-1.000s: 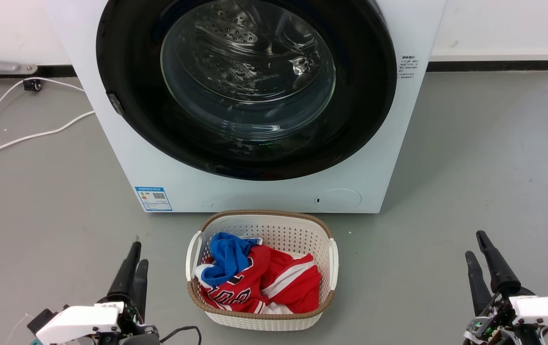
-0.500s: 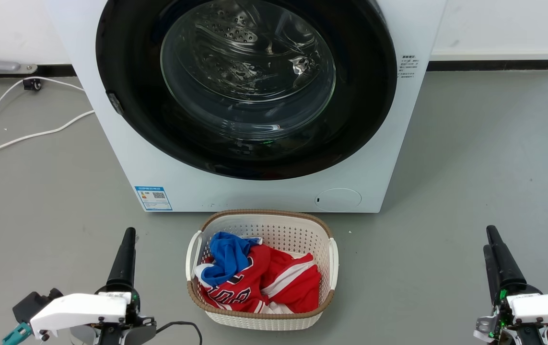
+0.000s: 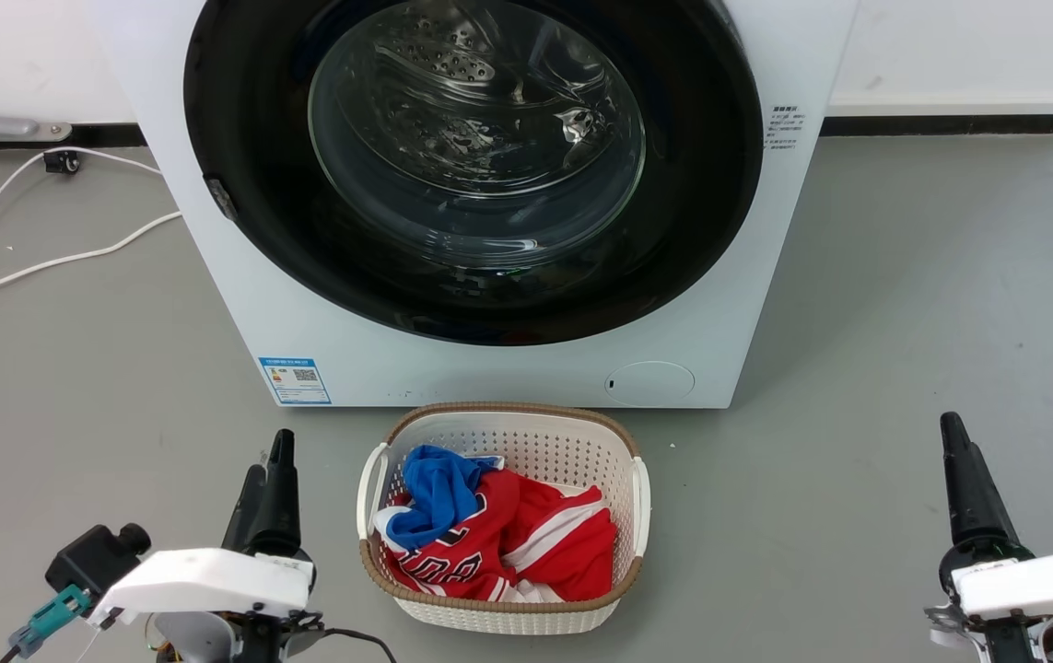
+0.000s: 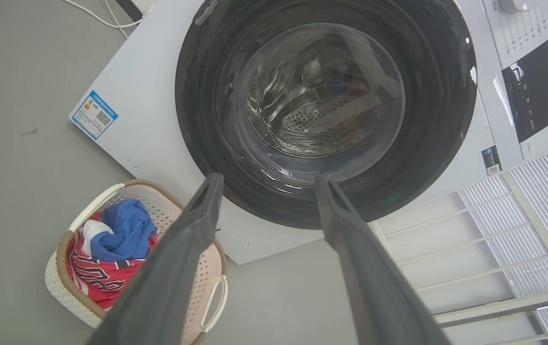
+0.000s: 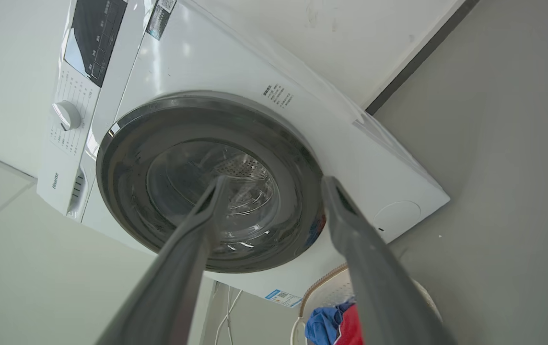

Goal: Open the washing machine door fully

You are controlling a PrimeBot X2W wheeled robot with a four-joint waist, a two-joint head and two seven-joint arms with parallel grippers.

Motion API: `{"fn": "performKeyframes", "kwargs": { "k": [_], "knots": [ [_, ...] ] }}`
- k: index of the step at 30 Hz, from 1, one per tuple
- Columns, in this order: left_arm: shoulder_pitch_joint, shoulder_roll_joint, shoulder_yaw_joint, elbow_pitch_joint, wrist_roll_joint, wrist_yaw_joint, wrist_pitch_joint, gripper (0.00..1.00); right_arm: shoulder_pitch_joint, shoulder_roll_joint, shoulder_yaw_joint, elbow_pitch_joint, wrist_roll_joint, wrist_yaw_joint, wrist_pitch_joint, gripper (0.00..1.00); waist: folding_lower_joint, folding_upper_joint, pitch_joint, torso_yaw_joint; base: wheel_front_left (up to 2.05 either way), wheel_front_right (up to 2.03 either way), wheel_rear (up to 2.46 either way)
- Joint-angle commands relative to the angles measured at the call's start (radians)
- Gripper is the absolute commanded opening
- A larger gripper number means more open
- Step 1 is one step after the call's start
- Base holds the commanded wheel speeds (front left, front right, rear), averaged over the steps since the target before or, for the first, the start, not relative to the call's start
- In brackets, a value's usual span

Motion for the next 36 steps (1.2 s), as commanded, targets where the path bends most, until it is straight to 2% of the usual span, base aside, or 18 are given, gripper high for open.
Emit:
{"fn": "performKeyframes", "kwargs": {
  "k": [1, 12, 18, 36],
  "knots": [
    [-0.004, 0.002, -0.01, -0.025, 0.051, 0.01, -0.011, 1.0, -0.003, -0.002, 0.004, -0.033, -0.061, 0.002, -0.011, 1.0, 0.0, 0.0, 0.0, 0.0, 0.0, 0.0, 0.0],
    [0.007, 0.03, -0.061, -0.045, 0.25, 0.07, -0.049, 1.0, 0.027, -0.001, 0.041, -0.086, -0.344, 0.002, -0.048, 1.0, 0.0, 0.0, -0.001, 0.0, 0.0, 0.0, 0.0],
    [0.012, 0.047, -0.093, -0.054, 0.327, 0.098, -0.068, 1.0, 0.041, -0.001, 0.05, -0.102, -0.455, 0.002, -0.068, 1.0, 0.0, 0.0, -0.002, 0.0, 0.0, 0.0, 0.0],
    [0.032, 0.081, -0.182, -0.083, 0.527, 0.154, -0.119, 1.0, 0.078, 0.0, 0.045, -0.152, -0.653, 0.002, -0.118, 1.0, 0.0, 0.0, -0.01, 0.001, 0.0, 0.0, 0.0]
  ]
}}
